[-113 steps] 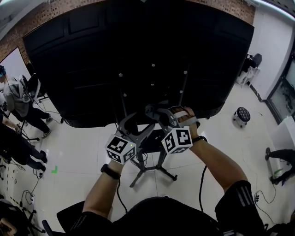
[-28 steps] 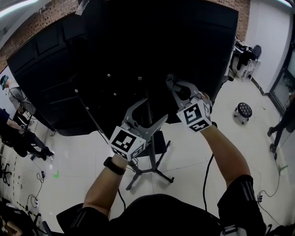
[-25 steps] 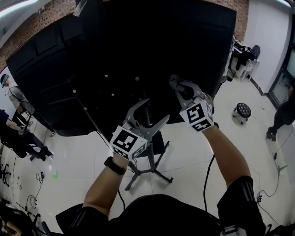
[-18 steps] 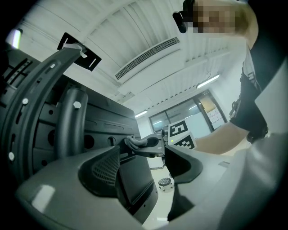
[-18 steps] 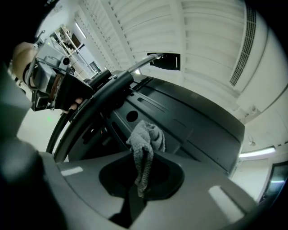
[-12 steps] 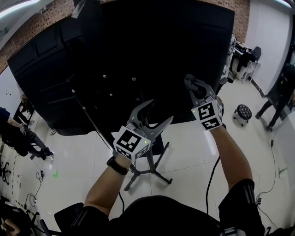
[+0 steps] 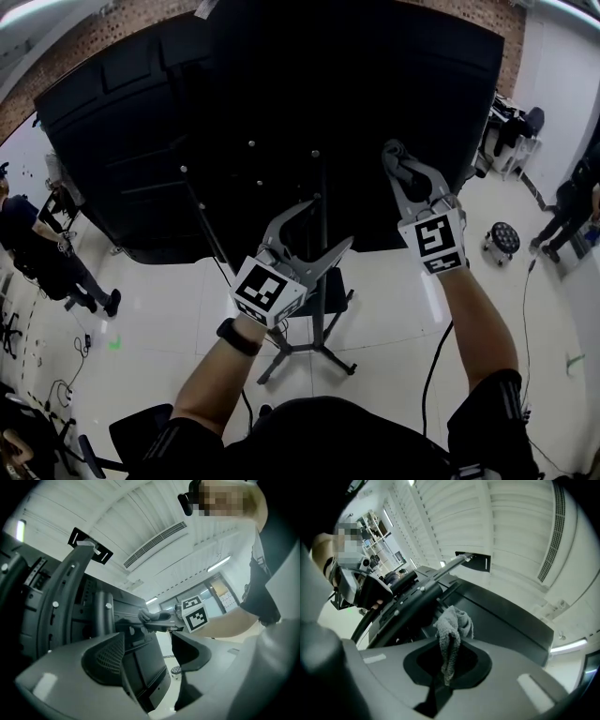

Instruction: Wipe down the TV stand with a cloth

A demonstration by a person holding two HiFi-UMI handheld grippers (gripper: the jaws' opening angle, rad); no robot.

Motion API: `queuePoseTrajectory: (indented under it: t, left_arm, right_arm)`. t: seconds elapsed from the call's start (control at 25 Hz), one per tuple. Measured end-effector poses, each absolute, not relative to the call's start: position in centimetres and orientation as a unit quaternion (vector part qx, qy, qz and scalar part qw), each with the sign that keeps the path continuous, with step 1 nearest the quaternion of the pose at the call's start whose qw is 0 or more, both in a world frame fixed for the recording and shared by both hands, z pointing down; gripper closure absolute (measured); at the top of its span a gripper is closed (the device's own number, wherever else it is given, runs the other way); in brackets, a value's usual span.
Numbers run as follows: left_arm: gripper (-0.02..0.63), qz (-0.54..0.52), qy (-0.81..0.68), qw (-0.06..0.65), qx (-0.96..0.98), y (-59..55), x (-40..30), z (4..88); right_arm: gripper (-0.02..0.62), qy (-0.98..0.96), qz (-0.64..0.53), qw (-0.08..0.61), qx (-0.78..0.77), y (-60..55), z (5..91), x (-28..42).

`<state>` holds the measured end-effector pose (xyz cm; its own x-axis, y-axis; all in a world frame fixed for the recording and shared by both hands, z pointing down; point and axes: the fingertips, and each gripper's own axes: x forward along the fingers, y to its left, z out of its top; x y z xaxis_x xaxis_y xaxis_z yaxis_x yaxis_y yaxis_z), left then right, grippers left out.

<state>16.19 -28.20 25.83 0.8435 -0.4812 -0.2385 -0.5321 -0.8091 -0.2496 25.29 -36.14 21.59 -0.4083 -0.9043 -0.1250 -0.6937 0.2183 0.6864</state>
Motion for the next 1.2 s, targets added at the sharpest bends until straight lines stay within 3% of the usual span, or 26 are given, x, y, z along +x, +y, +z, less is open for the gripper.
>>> queuePoseTrajectory:
  t: [0.6, 0.96, 1.2]
  left_arm:
    - [0.284, 0.098, 0.336, 0.187, -0.918, -28.2, -4.3, 22.5]
    - [0.284, 0.092, 0.379, 0.188, -0.901, -29.2, -15.8, 22.3]
    - [0.284, 0.086, 0.401, 0.183, -0.893, -29.6, -22.1, 23.1]
  right_arm:
    - [0.574, -0.782, -0.424, 0.125, 0.439, -31.7, 15.6, 1.7]
    - [0.574, -0.795, -0.452, 0.141, 0.379, -31.3, 16.6, -13.6]
    - [0.574, -0.768, -0.500, 0.197, 0.349, -33.4, 17.9, -22.6]
